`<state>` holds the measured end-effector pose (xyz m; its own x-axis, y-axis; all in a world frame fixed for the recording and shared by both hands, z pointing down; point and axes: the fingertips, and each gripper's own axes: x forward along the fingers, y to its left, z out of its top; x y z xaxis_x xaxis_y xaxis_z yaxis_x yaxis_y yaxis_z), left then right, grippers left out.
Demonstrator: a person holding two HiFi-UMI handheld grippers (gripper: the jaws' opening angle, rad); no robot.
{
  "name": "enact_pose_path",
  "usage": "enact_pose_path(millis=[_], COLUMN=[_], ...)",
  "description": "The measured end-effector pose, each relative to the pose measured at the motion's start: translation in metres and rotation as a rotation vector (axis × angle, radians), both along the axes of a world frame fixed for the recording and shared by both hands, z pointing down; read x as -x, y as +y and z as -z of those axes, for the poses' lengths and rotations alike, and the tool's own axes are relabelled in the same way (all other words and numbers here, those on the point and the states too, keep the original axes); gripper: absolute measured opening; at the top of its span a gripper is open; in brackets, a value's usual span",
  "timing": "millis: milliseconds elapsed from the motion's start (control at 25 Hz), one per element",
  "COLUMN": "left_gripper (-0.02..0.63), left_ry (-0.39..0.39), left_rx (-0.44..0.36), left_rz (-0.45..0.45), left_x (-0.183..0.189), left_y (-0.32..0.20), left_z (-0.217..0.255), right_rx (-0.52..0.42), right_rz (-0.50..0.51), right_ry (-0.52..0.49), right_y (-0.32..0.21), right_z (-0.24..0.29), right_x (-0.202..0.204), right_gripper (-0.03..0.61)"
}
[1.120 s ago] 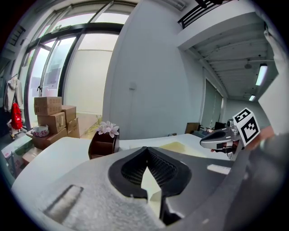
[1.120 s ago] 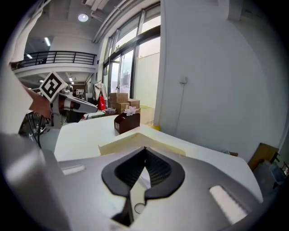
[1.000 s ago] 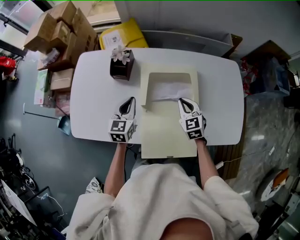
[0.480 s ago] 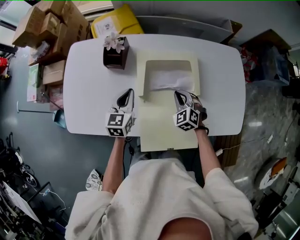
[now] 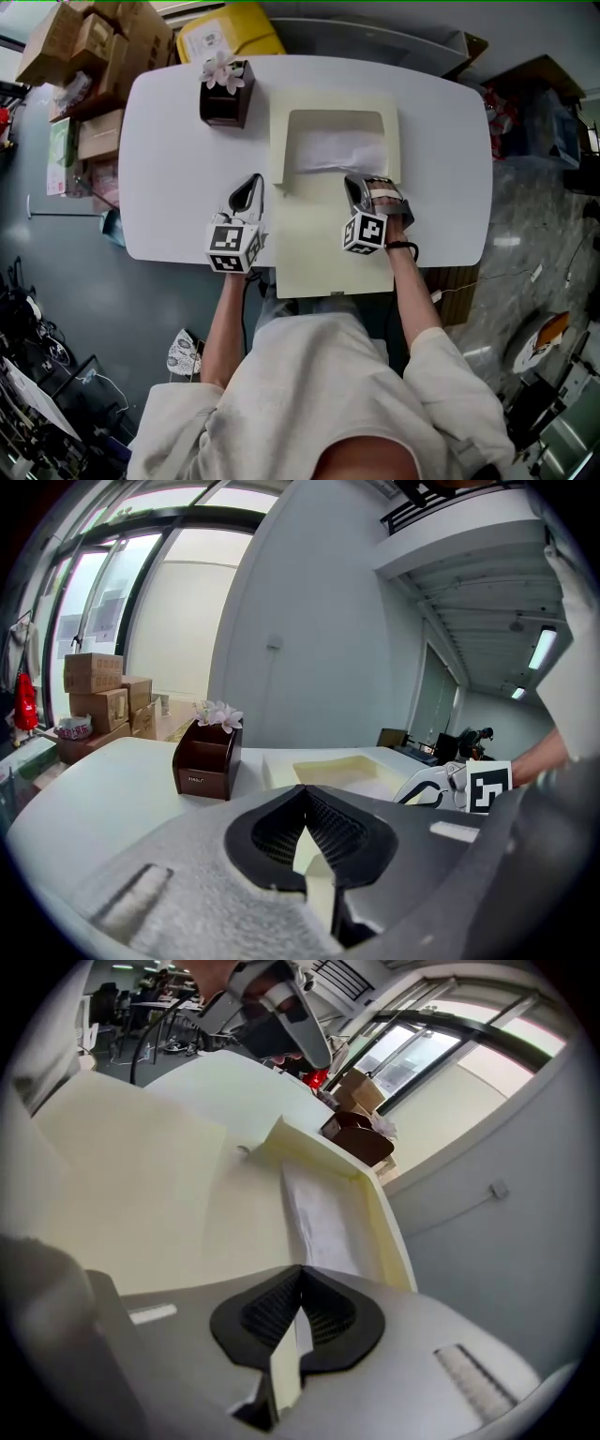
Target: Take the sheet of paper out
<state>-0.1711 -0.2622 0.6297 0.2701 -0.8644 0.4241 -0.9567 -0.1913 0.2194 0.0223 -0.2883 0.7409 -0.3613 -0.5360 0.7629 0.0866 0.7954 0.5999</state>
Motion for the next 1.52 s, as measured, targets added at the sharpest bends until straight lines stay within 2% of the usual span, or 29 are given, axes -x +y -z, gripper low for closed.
enact_pose_path(millis=[160, 200, 360, 520, 840, 1120, 1520], left_gripper=[0.002, 0.002, 0.002, 0.002, 0.002, 0.002, 0.002], left_ry=[-0.001, 0.0, 0.001, 0.004, 0.008, 0.007, 0.002], left_rx=[0.009, 0.011, 0.015, 0.02, 0.035, 0.044, 0.052], left_rz=[0.009, 0.012, 0.018, 0.023, 0.025, 0.033, 0.05], left_x=[0.003, 0.004, 0.004, 0.005, 0.005, 0.009, 0.02], left_y=[0.003, 0.004, 0.006, 0.01, 0.012, 0.015, 0.019], left_z=[-0.004, -0.005, -0.007, -0.009, -0.017, -0.019, -0.023], right_rx=[-0.002, -0.001, -0.012, -0.066, -0.036, -0.086, -0.085], right_rz=[0.013, 0.008, -0.003, -0.018, -0.068, -0.07, -0.047], right_ry=[-0.001, -0.008, -0.002, -0.013, -0.047, -0.034, 0.012], right_y=[-0.005, -0.007, -0.016, -0.023, -0.033, -0.047, -0.05], right_z=[-0.005, -0.005, -0.01, -0.008, -0.009, -0.005, -0.017], right_x=[0.005, 0.007, 0.01, 0.014, 0.014, 0.018, 0.021], right_gripper=[0.008, 0.039, 0.234, 0.325, 0.325, 0.308, 0.205])
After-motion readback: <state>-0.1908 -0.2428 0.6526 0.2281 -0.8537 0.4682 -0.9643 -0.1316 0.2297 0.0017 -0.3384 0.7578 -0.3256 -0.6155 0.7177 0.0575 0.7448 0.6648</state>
